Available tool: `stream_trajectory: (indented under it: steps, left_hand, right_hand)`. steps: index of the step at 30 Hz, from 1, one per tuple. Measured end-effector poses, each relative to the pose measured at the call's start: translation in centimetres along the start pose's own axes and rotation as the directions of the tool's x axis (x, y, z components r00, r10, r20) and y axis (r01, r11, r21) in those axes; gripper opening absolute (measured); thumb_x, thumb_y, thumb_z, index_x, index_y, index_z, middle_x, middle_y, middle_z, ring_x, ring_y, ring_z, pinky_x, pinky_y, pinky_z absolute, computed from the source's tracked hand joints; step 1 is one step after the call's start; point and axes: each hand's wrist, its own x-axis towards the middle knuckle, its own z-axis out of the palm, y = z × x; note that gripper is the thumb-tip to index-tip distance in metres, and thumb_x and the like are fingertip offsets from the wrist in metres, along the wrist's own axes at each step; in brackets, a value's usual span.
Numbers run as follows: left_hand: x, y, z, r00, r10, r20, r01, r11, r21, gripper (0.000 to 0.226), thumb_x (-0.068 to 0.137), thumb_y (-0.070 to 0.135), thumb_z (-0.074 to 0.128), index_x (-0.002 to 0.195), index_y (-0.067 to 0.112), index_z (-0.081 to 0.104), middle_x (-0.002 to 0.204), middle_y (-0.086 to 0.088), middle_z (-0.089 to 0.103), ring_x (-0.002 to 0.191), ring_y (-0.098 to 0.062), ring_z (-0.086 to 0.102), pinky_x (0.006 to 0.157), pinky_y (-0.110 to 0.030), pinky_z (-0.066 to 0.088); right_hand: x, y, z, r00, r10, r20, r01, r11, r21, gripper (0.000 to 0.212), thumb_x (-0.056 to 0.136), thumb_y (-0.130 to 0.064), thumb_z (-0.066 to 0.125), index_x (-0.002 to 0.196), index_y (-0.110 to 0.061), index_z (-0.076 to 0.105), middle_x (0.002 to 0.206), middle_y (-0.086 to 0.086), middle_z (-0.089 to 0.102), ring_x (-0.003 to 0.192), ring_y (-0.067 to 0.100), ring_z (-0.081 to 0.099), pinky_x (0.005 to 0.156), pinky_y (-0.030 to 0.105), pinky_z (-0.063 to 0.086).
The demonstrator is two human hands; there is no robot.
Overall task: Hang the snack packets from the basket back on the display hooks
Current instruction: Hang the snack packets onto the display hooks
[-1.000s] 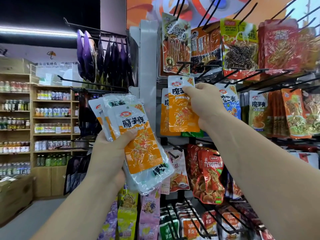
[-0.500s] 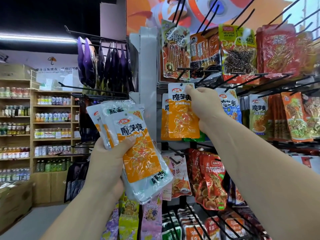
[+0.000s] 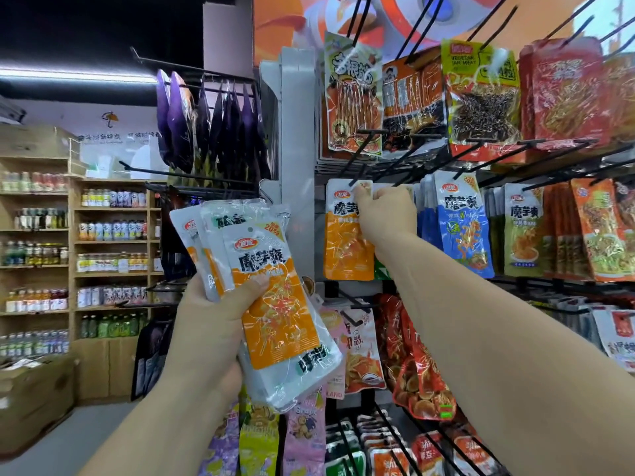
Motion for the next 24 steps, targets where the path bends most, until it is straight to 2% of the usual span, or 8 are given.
stream_trajectory:
  steps: [4,9,11,15,18,20,22,24]
  left_hand:
    - [0.1,0.0,0.0,1.0,-0.009,0.019,0.009,1.0,0.002,0.038,0.08,0.006,0.076,0.115,0.021,0.07,0.102,-0.01,0.08,0.079,-0.027,0.079,0.069,-0.048,0.066]
    - [0.0,-0.1,0.2,0.999,-0.024,0.021,0.024,1.0,0.005,0.034,0.09,0.004,0.073,0.119,0.02,0.069,0.105,-0.011,0.08,0.082,-0.029,0.079,0.071,-0.049,0.066]
    - [-0.2,-0.1,0.3,0.999,-0.027,0.035,0.027,1.0,0.003,0.035,0.089,0.004,0.073,0.12,0.02,0.068,0.105,-0.011,0.08,0.082,-0.029,0.079,0.071,-0.05,0.066]
    - [-0.5,-0.2,0.3,0.997,-0.029,0.065,0.03,0.999,-0.01,0.042,0.083,0.007,0.075,0.123,0.018,0.068,0.108,-0.012,0.079,0.086,-0.031,0.079,0.07,-0.049,0.066]
    - [-0.9,-0.4,0.0,0.997,-0.037,0.069,0.039,0.999,-0.036,0.054,0.072,0.012,0.078,0.125,0.016,0.067,0.109,-0.014,0.079,0.086,-0.032,0.078,0.068,-0.047,0.066]
    - [-1.0,-0.6,-0.1,0.997,-0.038,0.062,0.042,0.997,-0.057,0.052,0.074,0.01,0.077,0.124,0.016,0.068,0.109,-0.014,0.079,0.088,-0.033,0.078,0.069,-0.048,0.066]
    - [-1.0,-0.6,0.1,0.998,-0.028,0.061,0.033,0.997,-0.067,0.043,0.082,0.005,0.075,0.123,0.015,0.069,0.108,-0.015,0.079,0.087,-0.033,0.078,0.069,-0.047,0.066]
    - [-1.0,-0.6,0.4,0.999,-0.016,0.051,0.019,0.998,-0.064,0.04,0.085,0.003,0.074,0.122,0.015,0.068,0.107,-0.016,0.079,0.087,-0.035,0.078,0.068,-0.048,0.065]
  right_hand:
    - [0.5,0.1,0.2,0.999,-0.048,0.003,0.047,0.984,-0.174,0.056,0.106,-0.048,0.05,0.063,-0.012,0.052,0.065,0.002,0.051,0.058,0.012,0.046,0.048,0.027,0.027]
    - [0.9,0.4,0.2,0.998,-0.068,-0.01,0.064,0.974,-0.219,0.055,0.103,-0.049,0.055,0.062,-0.012,0.055,0.065,0.002,0.056,0.059,0.013,0.051,0.057,0.03,0.038]
    - [0.9,0.5,-0.1,0.996,-0.086,0.001,0.084,0.967,-0.239,0.058,0.101,-0.05,0.058,0.06,-0.01,0.054,0.063,0.003,0.057,0.059,0.017,0.053,0.061,0.031,0.04]
    - [0.1,0.7,-1.5,0.985,-0.17,-0.026,0.155,0.944,-0.289,0.051,0.096,-0.05,0.064,0.074,-0.005,0.072,0.073,0.008,0.07,0.073,0.027,0.068,0.064,0.034,0.052]
    - [-2.1,0.5,-3.0,0.954,-0.274,-0.122,0.236,0.937,-0.259,0.037,0.096,-0.05,0.065,0.081,-0.016,0.068,0.073,-0.007,0.064,0.075,0.018,0.065,0.059,0.029,0.043]
    - [-4.7,0.1,-3.4,0.928,-0.348,-0.134,0.323,0.929,-0.179,0.033,0.095,-0.048,0.067,0.076,-0.022,0.063,0.068,-0.014,0.059,0.069,0.01,0.061,0.057,0.024,0.038]
    - [-7.7,-0.8,-3.0,0.931,-0.366,-0.017,0.364,0.929,-0.065,0.032,0.092,-0.05,0.07,0.071,-0.026,0.062,0.064,-0.011,0.061,0.064,0.006,0.059,0.059,0.025,0.042]
    - [-10.1,-1.6,-2.1,0.931,-0.314,0.184,0.312,0.949,0.041,0.032,0.087,-0.057,0.072,0.083,-0.026,0.069,0.074,-0.008,0.066,0.071,0.007,0.062,0.065,0.027,0.05]
